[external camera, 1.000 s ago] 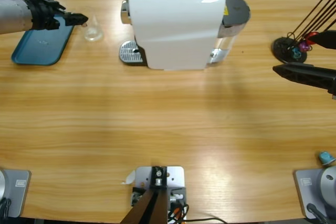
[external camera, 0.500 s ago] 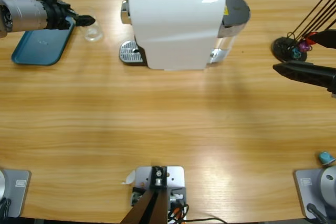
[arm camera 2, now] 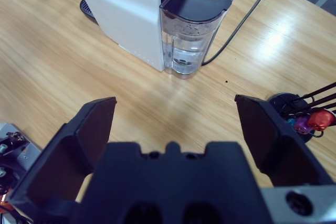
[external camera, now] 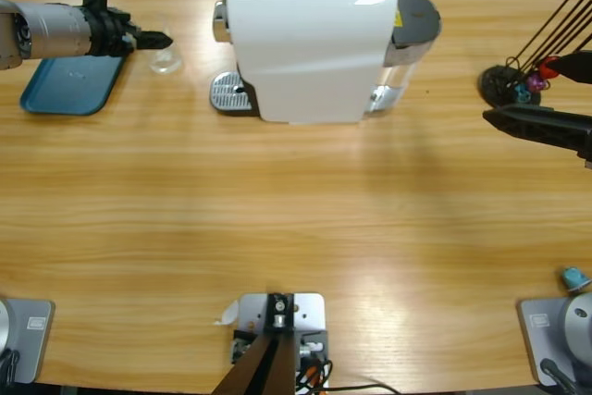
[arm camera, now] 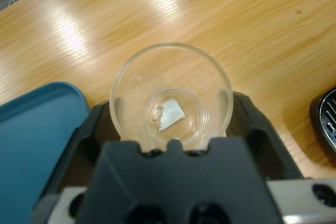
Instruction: Pour coffee
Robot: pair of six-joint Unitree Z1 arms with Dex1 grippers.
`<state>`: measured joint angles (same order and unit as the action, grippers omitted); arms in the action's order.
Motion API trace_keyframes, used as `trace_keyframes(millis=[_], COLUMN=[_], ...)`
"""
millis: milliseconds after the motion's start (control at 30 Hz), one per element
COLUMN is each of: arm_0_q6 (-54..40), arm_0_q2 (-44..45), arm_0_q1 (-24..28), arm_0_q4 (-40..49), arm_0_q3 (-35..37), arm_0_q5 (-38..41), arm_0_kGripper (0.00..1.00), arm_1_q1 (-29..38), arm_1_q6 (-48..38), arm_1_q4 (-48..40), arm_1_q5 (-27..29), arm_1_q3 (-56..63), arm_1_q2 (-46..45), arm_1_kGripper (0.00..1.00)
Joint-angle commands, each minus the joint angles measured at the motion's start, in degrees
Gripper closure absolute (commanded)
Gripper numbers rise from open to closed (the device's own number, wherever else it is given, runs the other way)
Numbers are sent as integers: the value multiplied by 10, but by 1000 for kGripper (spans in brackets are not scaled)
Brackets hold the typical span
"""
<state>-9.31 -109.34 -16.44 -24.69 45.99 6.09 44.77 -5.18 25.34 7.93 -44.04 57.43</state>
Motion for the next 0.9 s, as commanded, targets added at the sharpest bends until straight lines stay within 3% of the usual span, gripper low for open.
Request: trace_keyframes(millis=[33, 233, 467, 900], arm_0_q6=[6, -25, -80, -87], arm_0_q2=[-16, 46, 111, 59], arm_0_q1=[10, -5, -89, -117], arm_0_q4=[-7, -3, 38, 49], arm_0_q3=[-16, -39, -42, -34], arm_0_q5=[22, 66, 94, 113], arm_0_kGripper=[561, 561, 556, 556], arm_1_q1=[-7, -7, -7, -7], arm_1_q6=[0, 0, 0, 4], arm_1_q4=[-5, -5, -5, -5], arm_1_q5=[-10, -10, -13, -12], arm_1_q3=[21, 21, 21, 22], arm_1_q2=[-6, -11, -22, -34], arm_1_kGripper=[0, 0, 0, 0])
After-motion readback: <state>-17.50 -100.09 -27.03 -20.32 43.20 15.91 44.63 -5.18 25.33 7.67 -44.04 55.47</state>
